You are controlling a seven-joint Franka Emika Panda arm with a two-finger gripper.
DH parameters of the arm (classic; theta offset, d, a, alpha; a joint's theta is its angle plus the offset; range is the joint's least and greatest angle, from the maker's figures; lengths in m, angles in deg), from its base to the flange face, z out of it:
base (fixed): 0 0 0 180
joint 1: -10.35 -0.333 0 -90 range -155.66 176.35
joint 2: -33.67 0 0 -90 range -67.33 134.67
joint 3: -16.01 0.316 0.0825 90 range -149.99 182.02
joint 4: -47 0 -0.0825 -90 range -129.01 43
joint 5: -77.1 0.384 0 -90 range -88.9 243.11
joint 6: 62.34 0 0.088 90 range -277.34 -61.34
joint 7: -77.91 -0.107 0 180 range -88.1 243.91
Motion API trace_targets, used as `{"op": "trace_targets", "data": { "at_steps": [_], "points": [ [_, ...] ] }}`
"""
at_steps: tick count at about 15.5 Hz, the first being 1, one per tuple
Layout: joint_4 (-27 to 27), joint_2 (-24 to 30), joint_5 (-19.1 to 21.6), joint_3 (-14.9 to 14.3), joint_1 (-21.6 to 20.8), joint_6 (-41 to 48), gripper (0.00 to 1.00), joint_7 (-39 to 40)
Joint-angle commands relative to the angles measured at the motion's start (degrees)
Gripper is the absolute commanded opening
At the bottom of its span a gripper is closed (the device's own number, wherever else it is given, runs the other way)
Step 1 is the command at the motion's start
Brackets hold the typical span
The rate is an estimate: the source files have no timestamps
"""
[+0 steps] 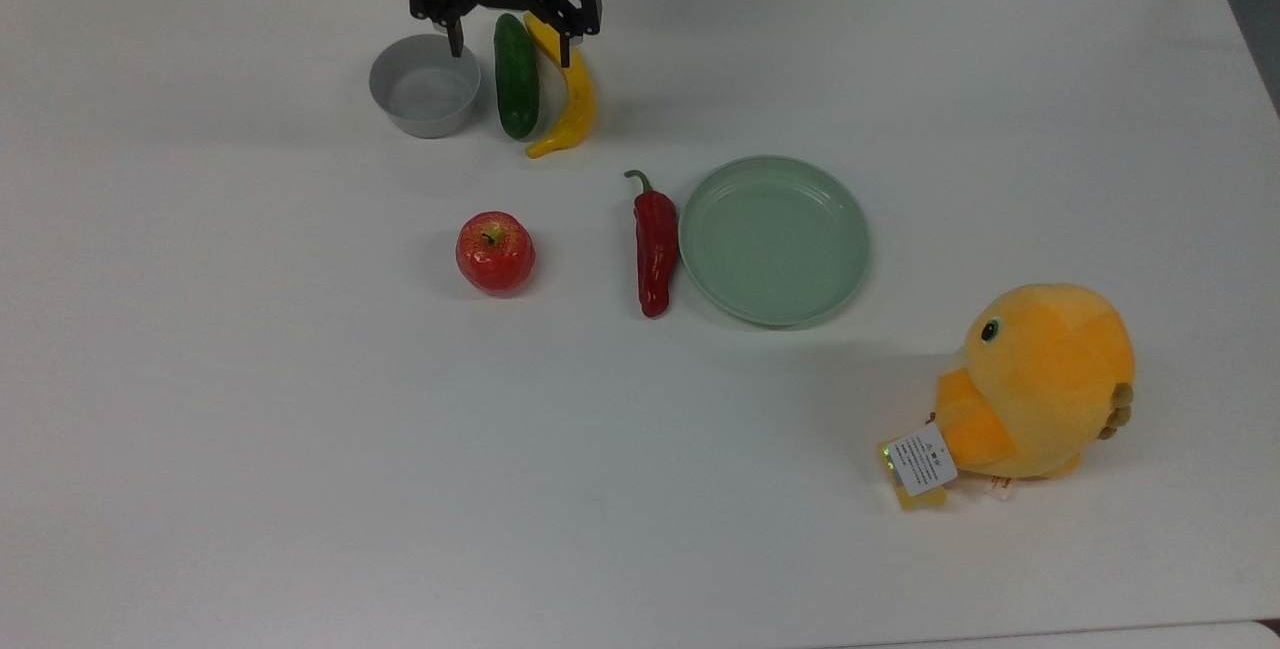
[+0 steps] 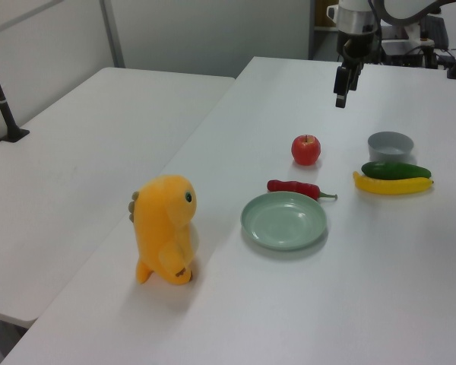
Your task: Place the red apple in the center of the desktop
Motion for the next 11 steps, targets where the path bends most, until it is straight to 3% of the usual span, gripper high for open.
{"op": "trace_targets", "data": {
  "at_steps": [1, 4, 11],
  "points": [
    [-1.0, 1.1, -0.7, -0.8, -1.3, 1.4, 1.0, 0.8],
    [-0.9, 0.9, -0.7, -2.3, -2.4, 2.1, 1.0, 1.0],
    [-0.1, 0.7, -0.1, -2.3, -1.1, 2.1, 1.0, 0.9]
  ]
}}
